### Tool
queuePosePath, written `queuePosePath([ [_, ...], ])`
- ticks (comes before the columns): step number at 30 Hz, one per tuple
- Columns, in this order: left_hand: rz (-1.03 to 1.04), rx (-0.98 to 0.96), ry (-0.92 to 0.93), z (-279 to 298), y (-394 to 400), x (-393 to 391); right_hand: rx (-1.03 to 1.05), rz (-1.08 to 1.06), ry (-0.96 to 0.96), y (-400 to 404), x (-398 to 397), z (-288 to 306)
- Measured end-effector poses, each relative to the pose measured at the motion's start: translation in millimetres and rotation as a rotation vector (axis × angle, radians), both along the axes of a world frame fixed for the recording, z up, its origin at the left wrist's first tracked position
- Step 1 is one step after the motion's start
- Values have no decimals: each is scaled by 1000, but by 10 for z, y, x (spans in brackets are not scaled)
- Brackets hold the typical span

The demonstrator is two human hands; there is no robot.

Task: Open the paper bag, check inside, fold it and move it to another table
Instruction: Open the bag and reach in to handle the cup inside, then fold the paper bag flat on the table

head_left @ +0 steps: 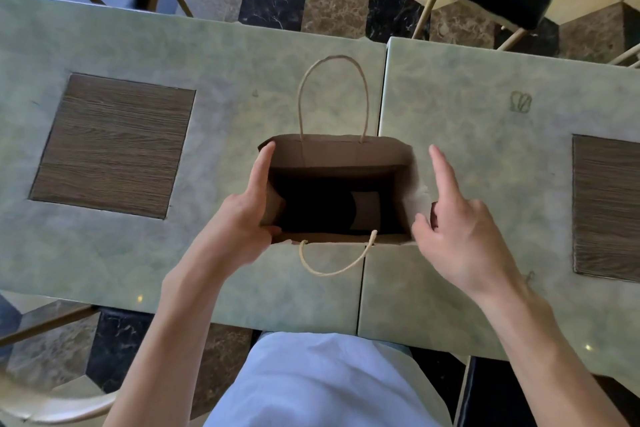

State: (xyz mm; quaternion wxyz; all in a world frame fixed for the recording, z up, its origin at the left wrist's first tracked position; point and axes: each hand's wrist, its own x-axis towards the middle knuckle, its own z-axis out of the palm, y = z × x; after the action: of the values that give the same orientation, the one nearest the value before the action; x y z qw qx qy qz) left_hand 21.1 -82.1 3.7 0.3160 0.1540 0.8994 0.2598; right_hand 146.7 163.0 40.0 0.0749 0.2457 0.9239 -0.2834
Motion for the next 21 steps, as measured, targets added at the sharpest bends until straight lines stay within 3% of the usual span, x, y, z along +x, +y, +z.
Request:
queuePosePath([
  [11,-67,86,60,-21,64,-37,-107,-64,115,23,26,-213],
  [14,-65,205,81,-36,48,-45,-278,-105,151,68,73,-317],
  [17,17,319,91,-50,-38,-46,-590,-160,143,184,152,-377],
  [21,58,445,-55,-71,-304,-70,-850,-169,108,358,293,-414],
])
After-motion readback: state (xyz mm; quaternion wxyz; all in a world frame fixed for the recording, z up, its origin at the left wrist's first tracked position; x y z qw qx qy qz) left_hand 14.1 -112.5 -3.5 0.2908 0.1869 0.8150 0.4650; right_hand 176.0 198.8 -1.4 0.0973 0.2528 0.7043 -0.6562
